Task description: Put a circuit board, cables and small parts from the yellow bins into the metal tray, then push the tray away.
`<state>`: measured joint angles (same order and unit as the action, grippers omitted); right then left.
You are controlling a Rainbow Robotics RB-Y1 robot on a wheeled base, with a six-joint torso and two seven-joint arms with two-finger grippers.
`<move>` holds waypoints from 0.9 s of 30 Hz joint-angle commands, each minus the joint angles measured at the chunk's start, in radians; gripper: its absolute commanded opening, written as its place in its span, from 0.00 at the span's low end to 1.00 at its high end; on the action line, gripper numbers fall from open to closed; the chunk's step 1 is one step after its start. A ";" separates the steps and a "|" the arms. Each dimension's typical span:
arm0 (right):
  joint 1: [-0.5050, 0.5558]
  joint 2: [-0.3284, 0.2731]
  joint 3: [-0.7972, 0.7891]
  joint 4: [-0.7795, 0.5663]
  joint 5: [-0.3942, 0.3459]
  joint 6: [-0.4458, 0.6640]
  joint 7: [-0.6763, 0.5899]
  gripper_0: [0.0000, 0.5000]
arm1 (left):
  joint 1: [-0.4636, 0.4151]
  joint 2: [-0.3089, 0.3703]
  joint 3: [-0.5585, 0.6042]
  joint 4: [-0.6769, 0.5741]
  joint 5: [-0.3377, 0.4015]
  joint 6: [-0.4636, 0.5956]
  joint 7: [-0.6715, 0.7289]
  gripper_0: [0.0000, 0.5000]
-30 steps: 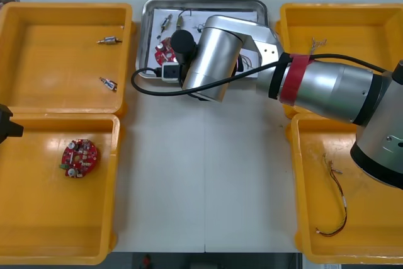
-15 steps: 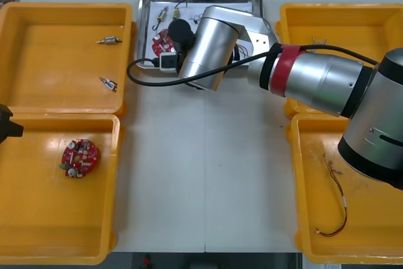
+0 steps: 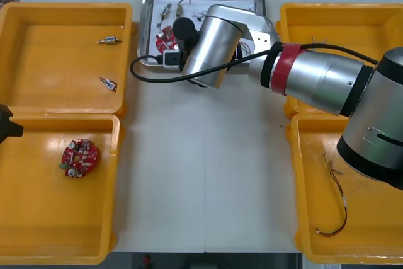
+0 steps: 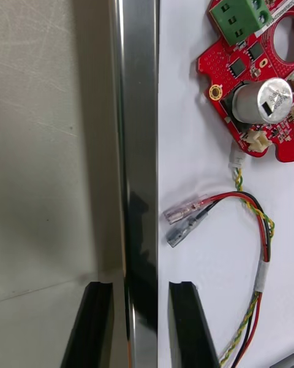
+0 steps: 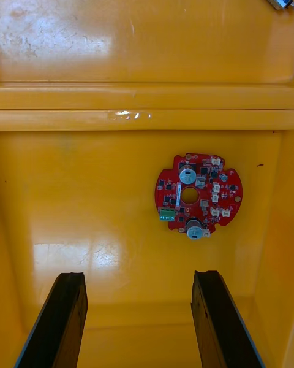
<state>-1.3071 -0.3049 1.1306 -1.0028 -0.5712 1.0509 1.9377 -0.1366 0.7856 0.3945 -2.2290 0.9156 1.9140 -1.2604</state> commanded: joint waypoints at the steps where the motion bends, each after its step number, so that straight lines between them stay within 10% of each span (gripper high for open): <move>1: -0.061 0.018 -0.046 -0.019 -0.006 0.029 0.030 0.99 | 0.022 0.046 0.015 -0.032 0.002 0.006 0.003 1.00; 14: 0.071 0.018 -0.275 -0.264 -0.007 0.330 0.032 1.00 | 0.022 0.046 0.015 -0.032 0.002 0.006 0.003 1.00; 27: 0.308 0.016 -0.560 -0.744 0.086 0.869 -0.005 1.00 | 0.022 0.046 0.015 -0.032 0.002 0.006 0.003 1.00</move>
<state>-1.0454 -0.3032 0.6550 -1.6476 -0.5049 1.8475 1.9375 -0.1364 0.7858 0.3945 -2.2292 0.9156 1.9140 -1.2604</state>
